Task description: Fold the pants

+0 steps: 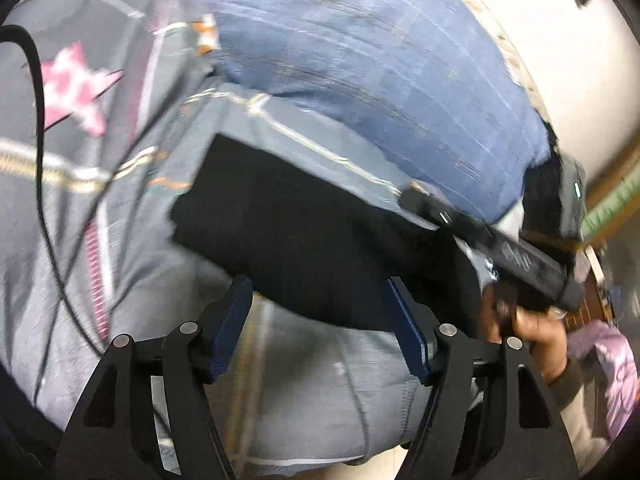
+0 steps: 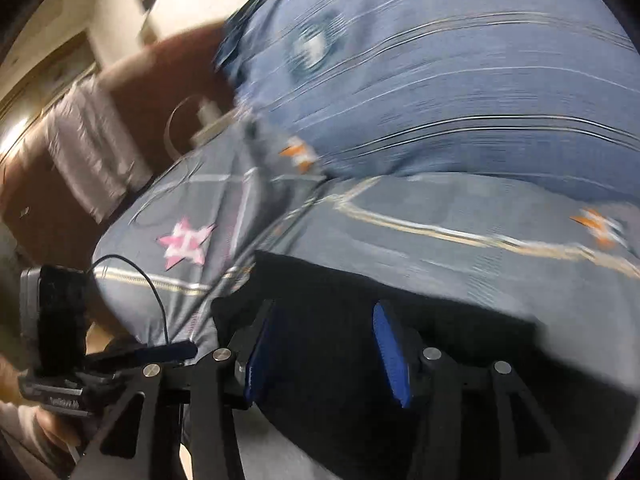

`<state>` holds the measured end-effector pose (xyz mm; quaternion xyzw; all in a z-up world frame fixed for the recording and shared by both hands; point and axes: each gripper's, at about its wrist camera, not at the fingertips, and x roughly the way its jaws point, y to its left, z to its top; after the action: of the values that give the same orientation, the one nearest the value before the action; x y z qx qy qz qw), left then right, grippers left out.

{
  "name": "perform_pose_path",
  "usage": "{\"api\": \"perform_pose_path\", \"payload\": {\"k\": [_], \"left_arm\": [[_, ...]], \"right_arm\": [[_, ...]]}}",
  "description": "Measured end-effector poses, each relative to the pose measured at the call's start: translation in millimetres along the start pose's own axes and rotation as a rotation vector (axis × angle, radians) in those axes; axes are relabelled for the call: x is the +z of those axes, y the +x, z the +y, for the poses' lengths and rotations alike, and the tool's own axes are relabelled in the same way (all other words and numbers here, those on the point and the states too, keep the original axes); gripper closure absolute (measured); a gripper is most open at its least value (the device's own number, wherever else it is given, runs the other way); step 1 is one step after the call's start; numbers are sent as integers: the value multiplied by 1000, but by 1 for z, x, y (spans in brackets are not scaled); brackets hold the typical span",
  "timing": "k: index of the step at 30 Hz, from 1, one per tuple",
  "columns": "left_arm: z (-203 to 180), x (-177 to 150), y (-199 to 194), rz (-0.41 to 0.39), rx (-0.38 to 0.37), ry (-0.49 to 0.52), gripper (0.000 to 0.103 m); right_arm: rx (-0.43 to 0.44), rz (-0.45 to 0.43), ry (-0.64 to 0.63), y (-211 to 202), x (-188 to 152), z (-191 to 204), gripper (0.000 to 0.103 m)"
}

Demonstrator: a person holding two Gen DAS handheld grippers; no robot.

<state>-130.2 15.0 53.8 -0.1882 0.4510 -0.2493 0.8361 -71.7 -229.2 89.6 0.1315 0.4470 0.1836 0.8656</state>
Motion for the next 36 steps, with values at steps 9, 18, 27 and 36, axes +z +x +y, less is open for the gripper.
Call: {"api": "perform_pose_path", "payload": {"k": [9,18,27,36], "left_arm": [[21,6,52,63,76,-141,32],[-15,24,39,-48,-77,1,64],[-160,5,38,6,-364,421,64],[-187,-37,93,279,-344,511,64]], "right_arm": [[22,237,-216,123,34,38,54],[109,73,-129,81,27,28,92],[79,-361,213,-126,-42,-73,92],[-125,-352,646,-165,-148,-161,80]]}}
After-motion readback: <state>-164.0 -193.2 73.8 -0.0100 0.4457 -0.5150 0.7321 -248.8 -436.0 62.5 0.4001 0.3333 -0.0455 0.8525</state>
